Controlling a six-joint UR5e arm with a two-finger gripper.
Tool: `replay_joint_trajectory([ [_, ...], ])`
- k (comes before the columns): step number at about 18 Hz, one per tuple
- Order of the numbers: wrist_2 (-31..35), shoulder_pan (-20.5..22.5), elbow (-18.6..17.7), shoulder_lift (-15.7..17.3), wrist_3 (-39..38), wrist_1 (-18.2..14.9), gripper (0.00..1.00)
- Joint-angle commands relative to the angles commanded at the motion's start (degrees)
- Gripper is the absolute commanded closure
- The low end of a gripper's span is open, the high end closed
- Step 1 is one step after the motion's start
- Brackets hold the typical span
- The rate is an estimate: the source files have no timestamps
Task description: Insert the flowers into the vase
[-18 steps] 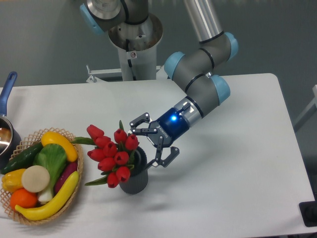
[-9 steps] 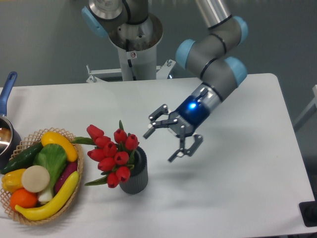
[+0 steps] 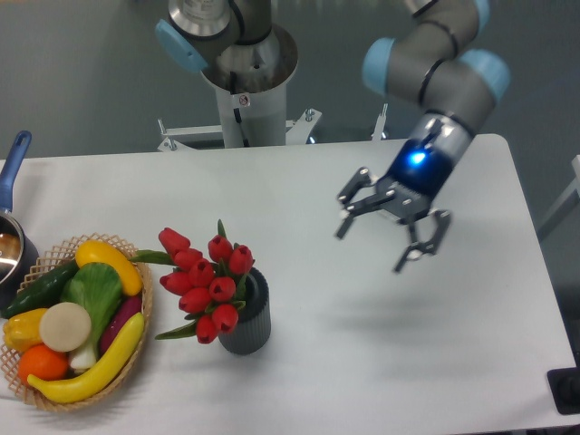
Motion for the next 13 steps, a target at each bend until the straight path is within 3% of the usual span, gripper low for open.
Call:
replay_joint_trajectory([
  [4, 2.18, 2.46, 1.23, 2.63, -6.59, -0.09, 0.0],
  [8, 16.67, 3.96, 1.68, 6.16, -7.99, -0.62, 0.0],
  [13, 24.5, 3.96, 5.8, 7.39, -8.09, -3.69, 0.0],
])
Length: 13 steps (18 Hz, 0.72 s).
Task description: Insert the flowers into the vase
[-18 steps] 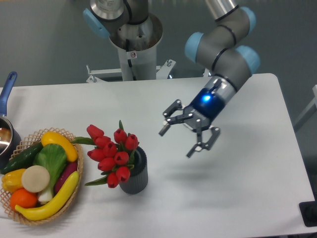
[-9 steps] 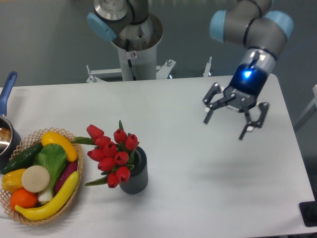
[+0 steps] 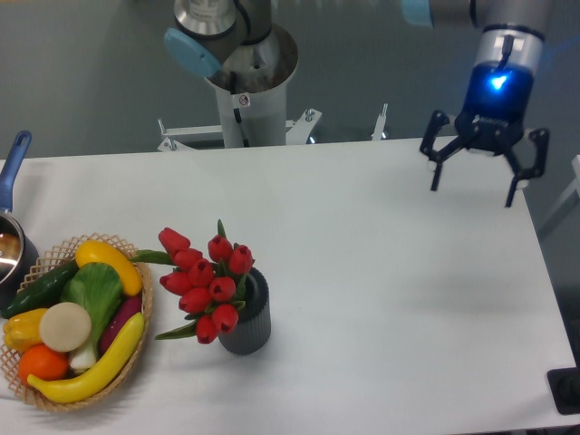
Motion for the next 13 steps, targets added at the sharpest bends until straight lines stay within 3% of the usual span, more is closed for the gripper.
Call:
replay_joint_trajectory([
  [3, 6.86, 0.09, 1.15, 1.14, 1.66, -2.73, 0.0],
  [6, 11.7, 0.17, 0.8, 2.2, 10.08, -5.36, 0.0],
  [13, 16.89, 5.62, 3.08, 3.61, 32.49, -18.89, 0.0],
])
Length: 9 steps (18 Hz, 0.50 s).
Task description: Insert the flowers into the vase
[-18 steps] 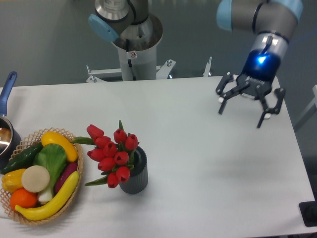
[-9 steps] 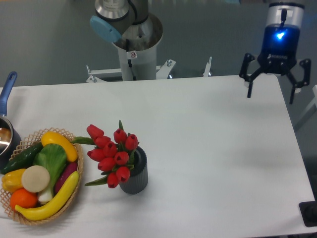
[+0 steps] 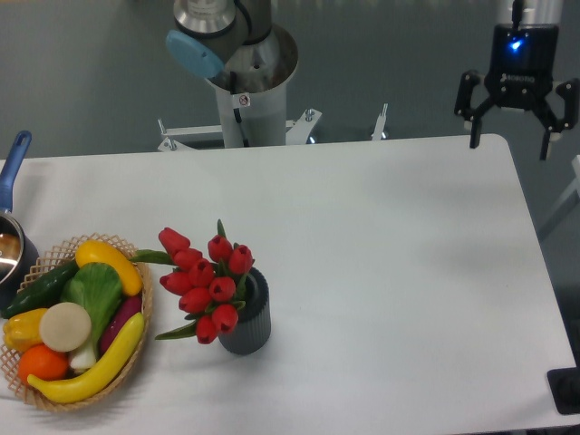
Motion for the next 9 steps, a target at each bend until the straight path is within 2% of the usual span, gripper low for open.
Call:
replay_joint_trajectory([
  [4, 9.04, 0.71, 2.02, 0.35, 10.83, -5.1, 0.0],
  [7, 10.56, 0.36, 3.17, 0.44, 10.84, -7.05, 0.0],
  [9, 11.78, -0.17, 2.64, 1.23, 10.84, -6.61, 0.0],
])
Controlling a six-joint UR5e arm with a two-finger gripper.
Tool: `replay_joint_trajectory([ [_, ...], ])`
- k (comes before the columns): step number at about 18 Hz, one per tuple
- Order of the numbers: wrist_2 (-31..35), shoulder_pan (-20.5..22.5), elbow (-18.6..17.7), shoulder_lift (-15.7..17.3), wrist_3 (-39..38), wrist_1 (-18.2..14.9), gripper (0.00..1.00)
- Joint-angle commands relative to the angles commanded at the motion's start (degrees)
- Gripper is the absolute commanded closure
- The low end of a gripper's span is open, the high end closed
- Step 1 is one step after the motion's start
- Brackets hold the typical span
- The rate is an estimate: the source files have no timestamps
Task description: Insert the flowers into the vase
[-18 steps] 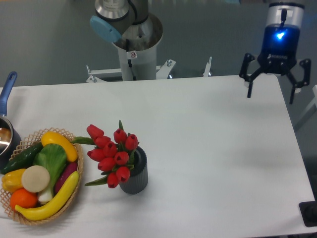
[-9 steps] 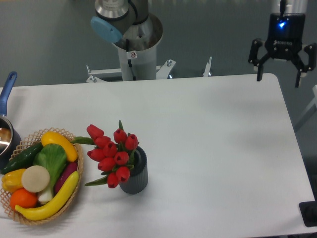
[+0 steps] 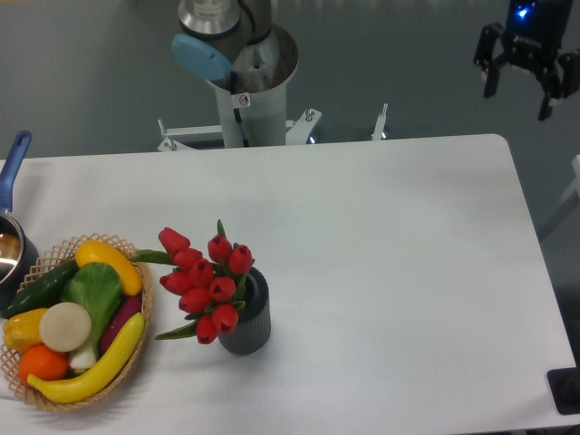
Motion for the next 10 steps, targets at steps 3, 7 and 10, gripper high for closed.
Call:
replay_joint_trajectory([
  [3, 1.06, 0.0, 0.52, 0.53, -0.53, 0.18, 0.0],
  [7, 2.12, -0.09, 0.52, 0.53, -0.53, 0.09, 0.0],
  [10, 2.03, -0.18, 0.44, 0.53, -0.53, 0.09, 0.0],
])
